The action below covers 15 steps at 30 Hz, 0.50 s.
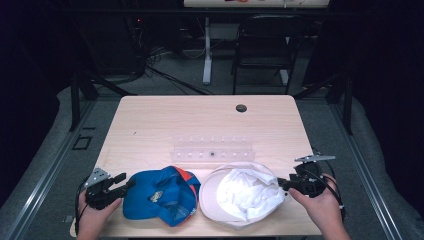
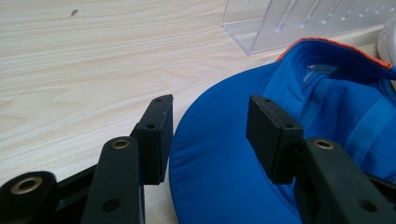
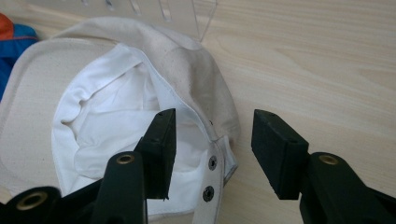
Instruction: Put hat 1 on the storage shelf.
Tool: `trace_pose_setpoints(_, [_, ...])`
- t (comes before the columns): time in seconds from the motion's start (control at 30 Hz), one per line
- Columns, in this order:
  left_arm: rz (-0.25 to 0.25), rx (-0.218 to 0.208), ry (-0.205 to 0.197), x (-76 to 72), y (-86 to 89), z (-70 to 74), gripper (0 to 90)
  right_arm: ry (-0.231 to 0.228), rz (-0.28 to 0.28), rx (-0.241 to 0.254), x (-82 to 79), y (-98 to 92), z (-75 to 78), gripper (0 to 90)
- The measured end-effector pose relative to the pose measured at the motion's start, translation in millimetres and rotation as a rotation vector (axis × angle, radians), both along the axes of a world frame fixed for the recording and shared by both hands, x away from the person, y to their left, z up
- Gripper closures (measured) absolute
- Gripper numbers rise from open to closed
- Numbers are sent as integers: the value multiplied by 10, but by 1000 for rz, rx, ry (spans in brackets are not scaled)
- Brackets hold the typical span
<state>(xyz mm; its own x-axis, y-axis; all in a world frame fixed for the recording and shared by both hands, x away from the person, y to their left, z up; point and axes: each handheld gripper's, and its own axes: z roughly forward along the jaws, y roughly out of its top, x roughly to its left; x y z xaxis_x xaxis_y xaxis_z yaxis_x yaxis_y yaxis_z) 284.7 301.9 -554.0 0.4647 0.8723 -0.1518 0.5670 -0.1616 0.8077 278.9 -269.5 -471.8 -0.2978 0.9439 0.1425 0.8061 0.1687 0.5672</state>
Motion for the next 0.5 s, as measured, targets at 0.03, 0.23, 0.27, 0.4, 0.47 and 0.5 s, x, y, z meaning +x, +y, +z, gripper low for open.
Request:
trace_pose_setpoints(0.03, [-2, 3, 9, 1, 7, 0, 513, 40, 5, -20, 39, -5, -3, 516])
trace_pose_setpoints(0.23, [-3, 4, 7, -7, 11, 4, 513, 146, -22, 1, 151, -53, -66, 526])
trace_pose_setpoints(0.27, [-2, 4, 6, -7, 10, 2, 513, 160, -27, 6, 166, -48, -85, 526])
trace_pose_setpoints(0.4, [-1, 1, -1, -3, 4, -9, 513, 209, -3, -8, 202, -33, -130, 526])
trace_pose_setpoints(0.47, [-1, 3, 0, -1, 2, -11, 513, 230, 11, -20, 221, -8, -157, 526])
trace_pose_setpoints(0.5, [-5, 8, 8, -2, 4, -7, 513, 238, 15, -25, 229, 0, -162, 526])
